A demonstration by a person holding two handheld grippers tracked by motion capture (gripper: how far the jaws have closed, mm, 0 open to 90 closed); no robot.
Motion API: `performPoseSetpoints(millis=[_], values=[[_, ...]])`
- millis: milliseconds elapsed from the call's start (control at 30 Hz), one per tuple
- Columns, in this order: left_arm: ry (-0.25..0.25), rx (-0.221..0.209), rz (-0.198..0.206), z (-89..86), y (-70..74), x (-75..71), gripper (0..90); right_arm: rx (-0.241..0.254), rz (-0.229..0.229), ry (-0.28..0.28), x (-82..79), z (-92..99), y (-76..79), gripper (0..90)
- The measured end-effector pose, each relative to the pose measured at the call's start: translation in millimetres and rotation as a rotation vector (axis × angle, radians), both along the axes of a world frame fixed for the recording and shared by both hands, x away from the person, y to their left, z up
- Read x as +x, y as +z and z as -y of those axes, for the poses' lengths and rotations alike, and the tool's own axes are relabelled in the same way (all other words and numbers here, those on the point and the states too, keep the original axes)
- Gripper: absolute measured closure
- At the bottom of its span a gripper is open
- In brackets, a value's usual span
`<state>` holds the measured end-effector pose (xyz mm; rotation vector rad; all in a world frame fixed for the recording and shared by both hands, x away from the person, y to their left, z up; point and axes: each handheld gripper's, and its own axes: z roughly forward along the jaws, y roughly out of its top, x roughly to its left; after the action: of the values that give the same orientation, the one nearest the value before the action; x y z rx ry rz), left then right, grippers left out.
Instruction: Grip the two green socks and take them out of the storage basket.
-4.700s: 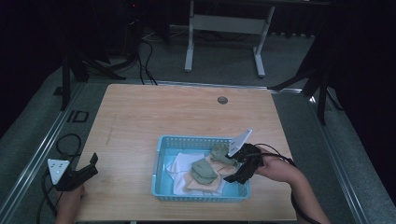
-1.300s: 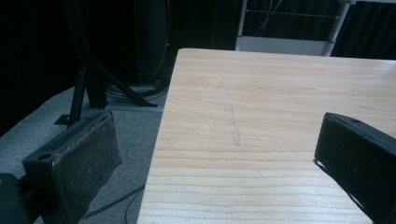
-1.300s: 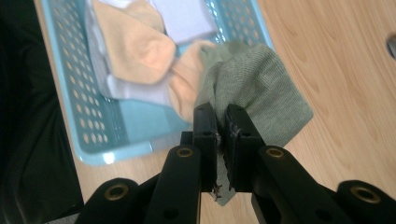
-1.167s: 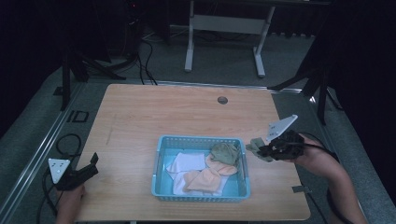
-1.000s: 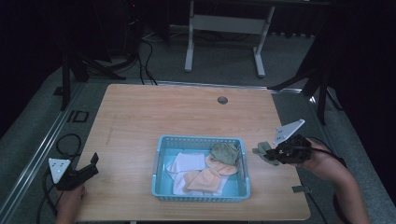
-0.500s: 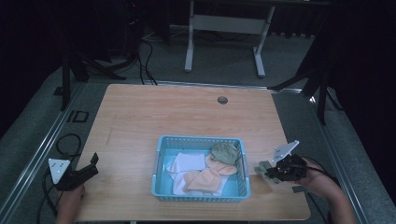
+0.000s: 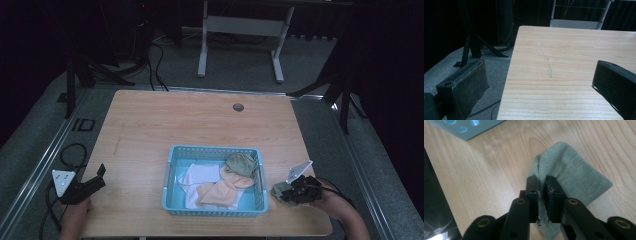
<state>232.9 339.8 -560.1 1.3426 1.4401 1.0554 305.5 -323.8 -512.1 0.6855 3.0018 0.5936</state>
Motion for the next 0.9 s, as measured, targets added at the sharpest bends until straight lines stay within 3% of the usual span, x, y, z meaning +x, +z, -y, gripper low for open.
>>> performPoseSetpoints(millis=[133,367,600,900], values=[[0.0,0.0,-0.001,0.1,0.0,0.0,0.4,-0.007,0.01,0.011,1.0,-1.2,13.5,66.8],[0.0,0.002,-0.005,0.1,0.0,0.2,0.4,0.014,0.075,0.041,7.3,-7.3,49.0,62.5],[-0.002,0.0,-0.004,-0.1,0.0,0.2,0.5,0.015,0.143,0.076,20.6,-30.3,79.8,61.4],[-0.004,-0.004,-0.002,-0.4,0.0,0.1,0.4,0.003,0.153,0.126,40.3,-67.2,94.1,61.3]])
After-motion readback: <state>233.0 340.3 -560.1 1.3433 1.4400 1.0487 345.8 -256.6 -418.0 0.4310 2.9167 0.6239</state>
